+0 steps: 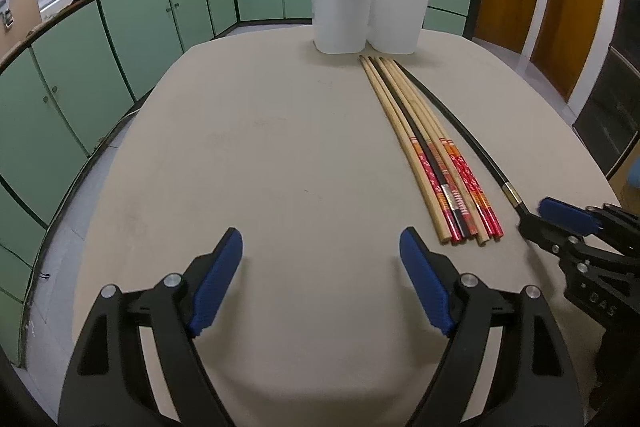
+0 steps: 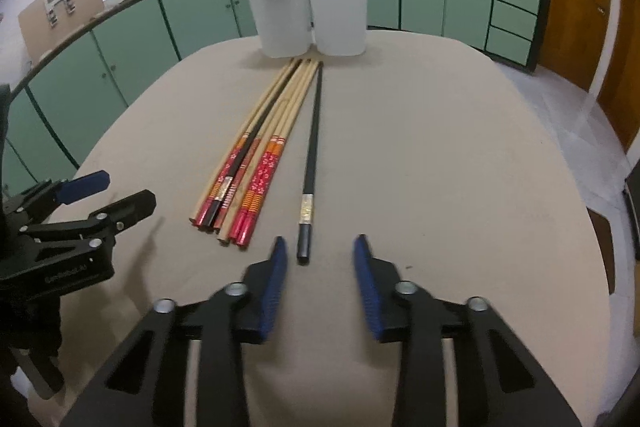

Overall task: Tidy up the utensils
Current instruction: 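Grasp the black chopstick end with the right tool, then grasp a plain wooden chopstick with the left tool while the right tool holds the black chopstick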

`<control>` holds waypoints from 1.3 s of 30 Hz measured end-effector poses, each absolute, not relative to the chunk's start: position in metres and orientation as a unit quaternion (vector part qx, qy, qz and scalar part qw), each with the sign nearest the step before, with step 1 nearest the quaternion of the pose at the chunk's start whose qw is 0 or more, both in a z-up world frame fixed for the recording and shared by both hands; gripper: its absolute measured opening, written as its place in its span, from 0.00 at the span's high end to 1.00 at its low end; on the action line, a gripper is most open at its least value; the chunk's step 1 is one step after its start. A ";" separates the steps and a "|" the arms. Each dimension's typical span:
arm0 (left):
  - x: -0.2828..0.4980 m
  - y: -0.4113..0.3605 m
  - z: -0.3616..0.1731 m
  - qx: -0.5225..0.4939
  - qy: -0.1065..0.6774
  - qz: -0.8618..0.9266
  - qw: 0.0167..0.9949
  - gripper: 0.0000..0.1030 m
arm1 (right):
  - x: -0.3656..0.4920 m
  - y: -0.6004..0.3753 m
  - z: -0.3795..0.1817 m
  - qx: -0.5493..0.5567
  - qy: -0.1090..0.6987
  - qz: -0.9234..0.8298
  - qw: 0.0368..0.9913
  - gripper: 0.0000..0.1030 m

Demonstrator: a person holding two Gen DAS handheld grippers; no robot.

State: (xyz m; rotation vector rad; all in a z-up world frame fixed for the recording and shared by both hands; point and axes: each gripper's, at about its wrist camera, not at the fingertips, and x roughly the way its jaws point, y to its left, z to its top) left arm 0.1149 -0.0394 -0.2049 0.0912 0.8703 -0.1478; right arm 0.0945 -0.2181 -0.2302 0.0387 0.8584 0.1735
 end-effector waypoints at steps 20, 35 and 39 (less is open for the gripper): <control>0.128 -0.071 -0.215 0.046 0.435 -0.096 0.894 0.18 | 0.095 -0.230 -0.232 0.034 0.414 0.086 0.905 0.94; 0.130 -0.062 -0.214 0.046 0.441 -0.073 0.893 0.35 | 0.096 -0.231 -0.231 0.044 0.417 0.091 0.903 0.93; 0.130 -0.066 -0.213 0.052 0.435 -0.088 0.895 0.55 | 0.097 -0.232 -0.232 0.052 0.418 0.094 0.902 0.93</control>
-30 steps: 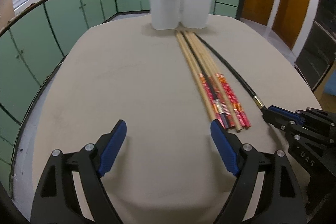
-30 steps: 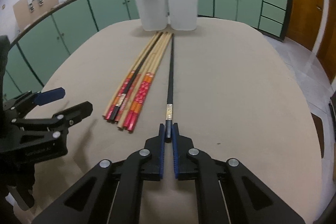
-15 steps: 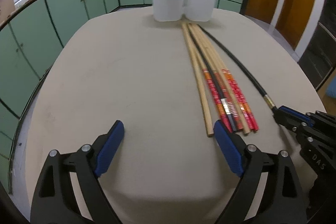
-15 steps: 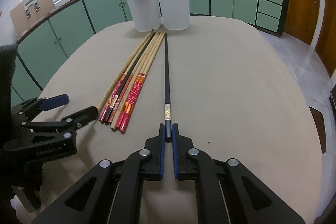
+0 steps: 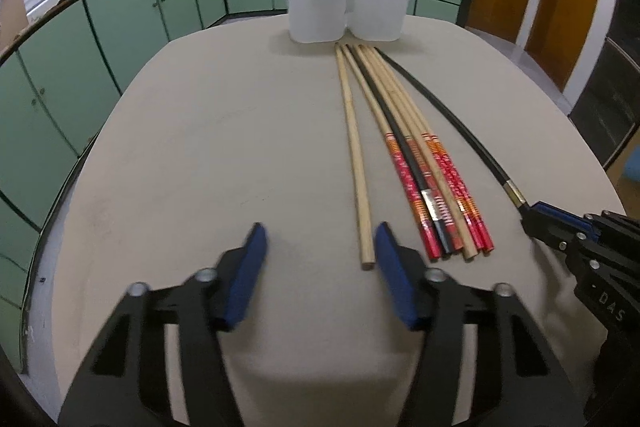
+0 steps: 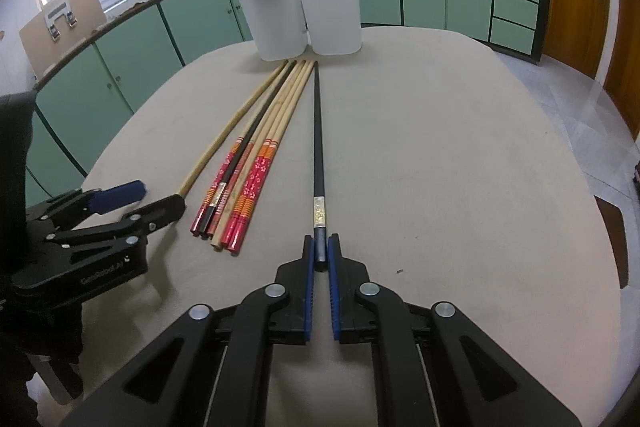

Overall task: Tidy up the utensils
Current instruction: 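Grasp a plain wooden chopstick with the left tool while the right tool holds the black chopstick, then lift both chopsticks into the white holder and open both tools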

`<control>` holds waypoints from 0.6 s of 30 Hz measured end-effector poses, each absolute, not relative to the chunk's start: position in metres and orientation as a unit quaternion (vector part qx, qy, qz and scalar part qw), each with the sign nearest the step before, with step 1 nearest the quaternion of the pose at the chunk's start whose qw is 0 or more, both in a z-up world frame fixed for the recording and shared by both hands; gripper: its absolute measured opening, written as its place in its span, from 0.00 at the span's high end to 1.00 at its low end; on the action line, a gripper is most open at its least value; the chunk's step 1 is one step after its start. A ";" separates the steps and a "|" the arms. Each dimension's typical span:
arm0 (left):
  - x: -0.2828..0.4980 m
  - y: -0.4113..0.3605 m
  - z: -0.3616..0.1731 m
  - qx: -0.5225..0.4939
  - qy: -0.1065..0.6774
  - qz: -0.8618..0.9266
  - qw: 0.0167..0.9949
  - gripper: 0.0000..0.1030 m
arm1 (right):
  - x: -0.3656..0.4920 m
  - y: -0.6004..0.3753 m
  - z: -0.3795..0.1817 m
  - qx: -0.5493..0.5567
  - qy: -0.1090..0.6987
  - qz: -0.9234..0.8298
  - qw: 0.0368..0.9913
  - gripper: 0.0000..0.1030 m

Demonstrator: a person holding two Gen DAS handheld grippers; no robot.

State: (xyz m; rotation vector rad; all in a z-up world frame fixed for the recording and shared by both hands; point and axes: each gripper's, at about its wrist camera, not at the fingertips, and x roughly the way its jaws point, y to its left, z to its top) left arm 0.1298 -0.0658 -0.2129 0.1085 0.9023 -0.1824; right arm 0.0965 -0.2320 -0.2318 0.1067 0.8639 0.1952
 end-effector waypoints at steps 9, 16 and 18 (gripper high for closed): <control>0.126 -0.068 -0.211 0.028 0.433 -0.113 0.894 0.94 | 0.096 -0.228 -0.229 0.042 0.415 0.090 0.904 0.94; 0.114 -0.058 -0.174 0.037 0.395 -0.109 0.912 0.94 | 0.088 -0.234 -0.197 0.028 0.380 0.095 0.919 0.94; 0.111 -0.055 -0.157 0.035 0.380 -0.110 0.918 0.94 | 0.087 -0.239 -0.184 0.036 0.368 0.097 0.924 0.94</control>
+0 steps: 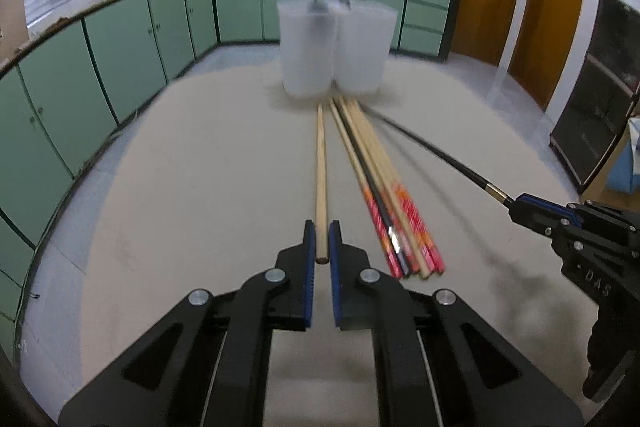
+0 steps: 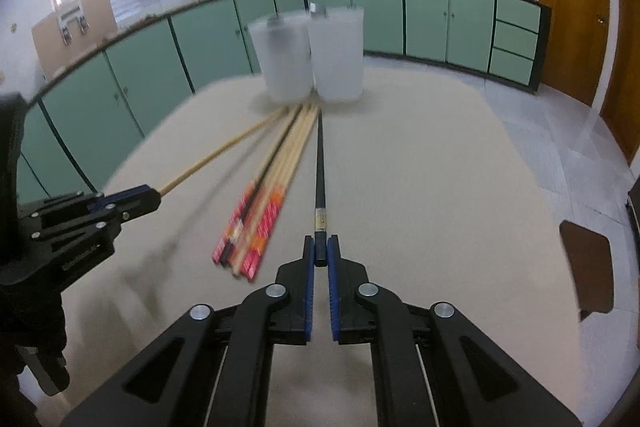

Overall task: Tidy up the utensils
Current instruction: 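Lift both chopsticks into the white holder and open both tools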

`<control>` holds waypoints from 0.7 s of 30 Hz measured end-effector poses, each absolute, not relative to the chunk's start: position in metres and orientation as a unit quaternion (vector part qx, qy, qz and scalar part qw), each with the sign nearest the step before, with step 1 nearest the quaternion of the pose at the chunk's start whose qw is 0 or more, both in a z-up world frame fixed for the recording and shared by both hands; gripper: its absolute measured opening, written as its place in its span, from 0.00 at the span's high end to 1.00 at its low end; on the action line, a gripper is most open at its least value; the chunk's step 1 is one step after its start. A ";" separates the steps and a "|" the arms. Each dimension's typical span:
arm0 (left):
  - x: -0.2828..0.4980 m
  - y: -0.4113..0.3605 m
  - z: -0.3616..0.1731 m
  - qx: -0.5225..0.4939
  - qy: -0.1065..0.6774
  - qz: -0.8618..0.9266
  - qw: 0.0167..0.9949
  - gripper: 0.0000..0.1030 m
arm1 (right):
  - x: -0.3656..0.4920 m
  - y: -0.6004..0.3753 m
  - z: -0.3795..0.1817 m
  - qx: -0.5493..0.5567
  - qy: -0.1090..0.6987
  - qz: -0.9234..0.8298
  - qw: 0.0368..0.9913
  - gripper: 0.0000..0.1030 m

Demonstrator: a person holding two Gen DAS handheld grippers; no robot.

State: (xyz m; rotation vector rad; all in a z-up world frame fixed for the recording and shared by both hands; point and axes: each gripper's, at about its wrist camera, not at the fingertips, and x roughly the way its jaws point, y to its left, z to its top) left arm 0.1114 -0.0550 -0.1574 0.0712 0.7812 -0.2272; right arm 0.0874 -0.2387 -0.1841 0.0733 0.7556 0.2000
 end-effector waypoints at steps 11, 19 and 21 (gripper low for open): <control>0.115 -0.047 -0.062 0.034 0.295 -0.123 0.947 0.94 | 0.097 -0.258 -0.086 0.032 0.284 0.117 0.951 0.94; 0.140 -0.048 -0.017 0.026 0.262 -0.137 0.955 0.94 | 0.133 -0.262 -0.031 0.030 0.268 0.143 0.952 0.94; 0.146 -0.048 -0.008 0.026 0.254 -0.139 0.957 0.94 | 0.142 -0.262 -0.020 0.025 0.269 0.144 0.952 0.94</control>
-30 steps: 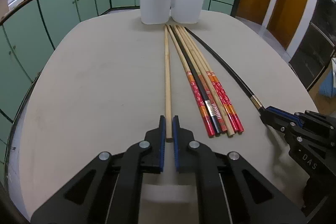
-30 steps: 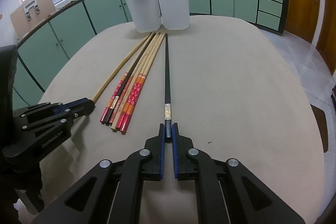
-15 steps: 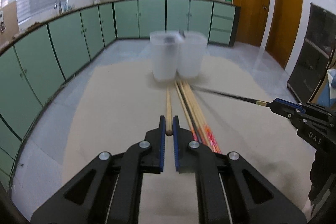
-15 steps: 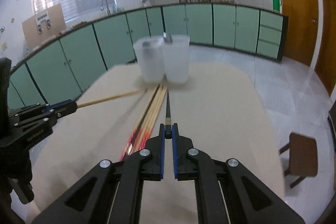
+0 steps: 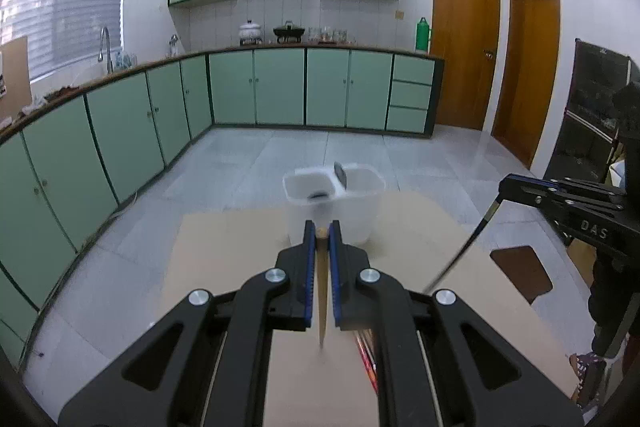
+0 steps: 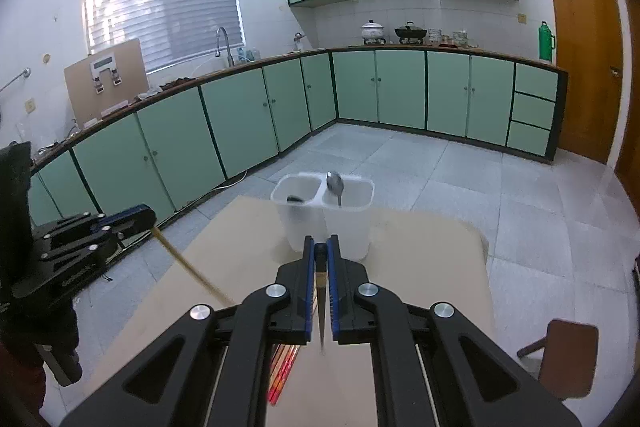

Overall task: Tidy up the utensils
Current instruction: 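Lift both chopsticks into the white holder and open both tools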

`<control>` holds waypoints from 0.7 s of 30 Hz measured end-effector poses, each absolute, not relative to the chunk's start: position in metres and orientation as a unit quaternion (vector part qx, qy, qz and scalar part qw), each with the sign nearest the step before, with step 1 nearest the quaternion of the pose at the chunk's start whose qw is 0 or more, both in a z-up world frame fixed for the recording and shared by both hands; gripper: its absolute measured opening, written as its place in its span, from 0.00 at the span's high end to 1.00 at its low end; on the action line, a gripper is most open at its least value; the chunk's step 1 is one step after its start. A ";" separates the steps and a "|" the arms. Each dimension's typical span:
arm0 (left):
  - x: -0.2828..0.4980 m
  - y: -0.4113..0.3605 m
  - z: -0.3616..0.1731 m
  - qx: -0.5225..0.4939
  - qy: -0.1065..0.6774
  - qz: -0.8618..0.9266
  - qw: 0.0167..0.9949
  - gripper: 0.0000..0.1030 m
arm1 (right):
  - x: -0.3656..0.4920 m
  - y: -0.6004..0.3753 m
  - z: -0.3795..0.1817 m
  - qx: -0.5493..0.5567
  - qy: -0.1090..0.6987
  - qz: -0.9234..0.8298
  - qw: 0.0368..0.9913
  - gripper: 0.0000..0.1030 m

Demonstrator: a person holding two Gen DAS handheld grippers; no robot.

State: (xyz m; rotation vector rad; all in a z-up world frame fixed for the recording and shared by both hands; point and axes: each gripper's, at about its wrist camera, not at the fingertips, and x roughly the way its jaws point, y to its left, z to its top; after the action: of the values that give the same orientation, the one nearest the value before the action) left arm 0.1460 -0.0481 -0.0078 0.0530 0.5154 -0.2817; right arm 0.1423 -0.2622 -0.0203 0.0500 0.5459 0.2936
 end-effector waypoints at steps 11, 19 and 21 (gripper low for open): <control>0.183 -0.055 0.074 0.010 0.169 -0.151 0.974 0.94 | 0.179 -0.267 0.063 0.008 0.192 0.142 0.971 0.94; 0.253 -0.078 0.103 -0.013 0.120 -0.133 0.984 0.94 | 0.240 -0.265 0.096 0.021 0.140 0.112 0.984 0.94; 0.272 -0.084 0.098 -0.017 0.115 -0.128 0.985 0.94 | 0.256 -0.266 0.090 0.031 0.144 0.110 0.983 0.94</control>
State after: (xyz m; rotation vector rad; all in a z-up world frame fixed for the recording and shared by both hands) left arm 0.2716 -0.0839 0.0982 -0.0341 0.2322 -0.2577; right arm 0.2556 -0.2655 0.0900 0.0625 0.2893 0.2216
